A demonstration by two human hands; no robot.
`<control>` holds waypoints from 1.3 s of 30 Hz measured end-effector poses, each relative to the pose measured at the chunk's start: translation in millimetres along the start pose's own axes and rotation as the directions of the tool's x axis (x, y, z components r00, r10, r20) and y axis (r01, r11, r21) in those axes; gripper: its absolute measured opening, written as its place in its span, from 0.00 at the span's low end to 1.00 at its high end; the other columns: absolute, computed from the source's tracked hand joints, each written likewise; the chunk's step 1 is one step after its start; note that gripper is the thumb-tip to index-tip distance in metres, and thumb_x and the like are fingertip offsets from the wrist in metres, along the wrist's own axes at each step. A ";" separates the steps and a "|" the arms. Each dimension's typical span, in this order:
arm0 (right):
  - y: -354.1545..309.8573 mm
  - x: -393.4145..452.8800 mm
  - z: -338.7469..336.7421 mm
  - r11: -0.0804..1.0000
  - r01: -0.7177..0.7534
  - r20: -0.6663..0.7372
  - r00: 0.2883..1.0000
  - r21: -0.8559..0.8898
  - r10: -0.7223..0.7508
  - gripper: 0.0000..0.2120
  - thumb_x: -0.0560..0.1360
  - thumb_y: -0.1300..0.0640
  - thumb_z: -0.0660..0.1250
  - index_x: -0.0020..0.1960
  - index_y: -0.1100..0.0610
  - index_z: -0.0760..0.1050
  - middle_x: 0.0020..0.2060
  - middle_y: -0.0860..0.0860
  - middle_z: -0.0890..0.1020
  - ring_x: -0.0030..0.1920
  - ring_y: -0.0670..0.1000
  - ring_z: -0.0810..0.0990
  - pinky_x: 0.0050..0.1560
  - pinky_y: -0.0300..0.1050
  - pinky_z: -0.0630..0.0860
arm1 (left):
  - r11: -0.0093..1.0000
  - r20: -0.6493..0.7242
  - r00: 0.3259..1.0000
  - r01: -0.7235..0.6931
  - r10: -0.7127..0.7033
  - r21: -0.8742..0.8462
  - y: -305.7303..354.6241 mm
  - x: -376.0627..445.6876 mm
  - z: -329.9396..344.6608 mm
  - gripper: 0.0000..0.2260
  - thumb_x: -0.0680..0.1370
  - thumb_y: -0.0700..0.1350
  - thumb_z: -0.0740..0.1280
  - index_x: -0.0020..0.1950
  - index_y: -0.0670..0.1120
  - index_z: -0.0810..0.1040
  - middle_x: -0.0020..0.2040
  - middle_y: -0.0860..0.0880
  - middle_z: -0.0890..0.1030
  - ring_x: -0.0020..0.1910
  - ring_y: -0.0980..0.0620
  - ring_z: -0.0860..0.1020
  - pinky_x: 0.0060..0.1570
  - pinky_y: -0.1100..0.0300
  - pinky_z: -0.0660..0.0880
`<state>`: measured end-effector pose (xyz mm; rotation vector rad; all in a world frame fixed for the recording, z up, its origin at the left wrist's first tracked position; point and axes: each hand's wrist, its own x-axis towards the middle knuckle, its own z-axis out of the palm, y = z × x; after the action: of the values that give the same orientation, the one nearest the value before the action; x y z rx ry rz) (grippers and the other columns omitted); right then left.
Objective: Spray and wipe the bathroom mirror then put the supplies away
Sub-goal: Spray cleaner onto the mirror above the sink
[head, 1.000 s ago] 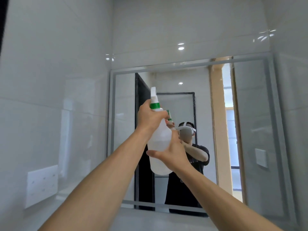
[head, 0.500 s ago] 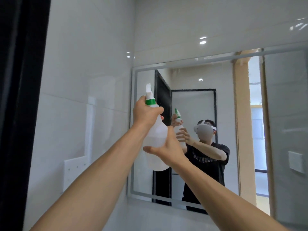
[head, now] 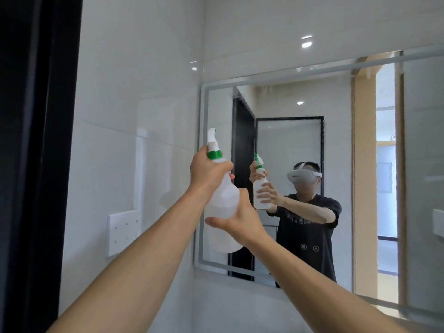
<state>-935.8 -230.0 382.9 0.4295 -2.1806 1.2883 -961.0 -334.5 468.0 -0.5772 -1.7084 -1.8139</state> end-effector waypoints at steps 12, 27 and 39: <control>43.7 -29.9 12.7 0.989 -0.146 0.037 0.988 -0.027 0.147 0.39 0.66 0.51 0.80 0.67 0.49 0.59 0.57 0.48 0.75 0.55 0.48 0.77 0.44 0.38 0.73 | 0.993 0.009 0.997 0.081 -0.082 0.091 -51.4 -29.9 10.9 0.14 0.72 0.34 0.72 0.55 0.40 0.75 0.40 0.49 0.76 0.26 0.69 0.77 0.22 0.73 0.70; 63.5 -47.1 -18.0 0.976 -0.207 0.012 0.978 -0.072 0.209 0.38 0.65 0.52 0.81 0.65 0.47 0.59 0.54 0.44 0.74 0.54 0.48 0.75 0.48 0.42 0.71 | 0.998 0.120 0.991 0.055 -0.056 0.010 -64.9 -52.6 43.0 0.18 0.71 0.35 0.73 0.58 0.48 0.74 0.50 0.50 0.78 0.43 0.41 0.83 0.43 0.47 0.84; 108.7 -82.3 16.5 0.936 -0.345 0.166 0.921 -0.072 0.352 0.37 0.63 0.54 0.81 0.63 0.51 0.62 0.53 0.48 0.76 0.53 0.46 0.77 0.44 0.41 0.75 | 0.969 -0.001 0.970 0.242 -0.242 0.047 -129.7 -95.9 23.8 0.15 0.70 0.34 0.73 0.54 0.44 0.76 0.45 0.50 0.79 0.32 0.53 0.80 0.38 0.53 0.83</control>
<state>-933.9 -192.5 250.8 0.1429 -2.5133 1.4311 -978.2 -297.8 310.1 -0.3664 -1.8877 -1.9328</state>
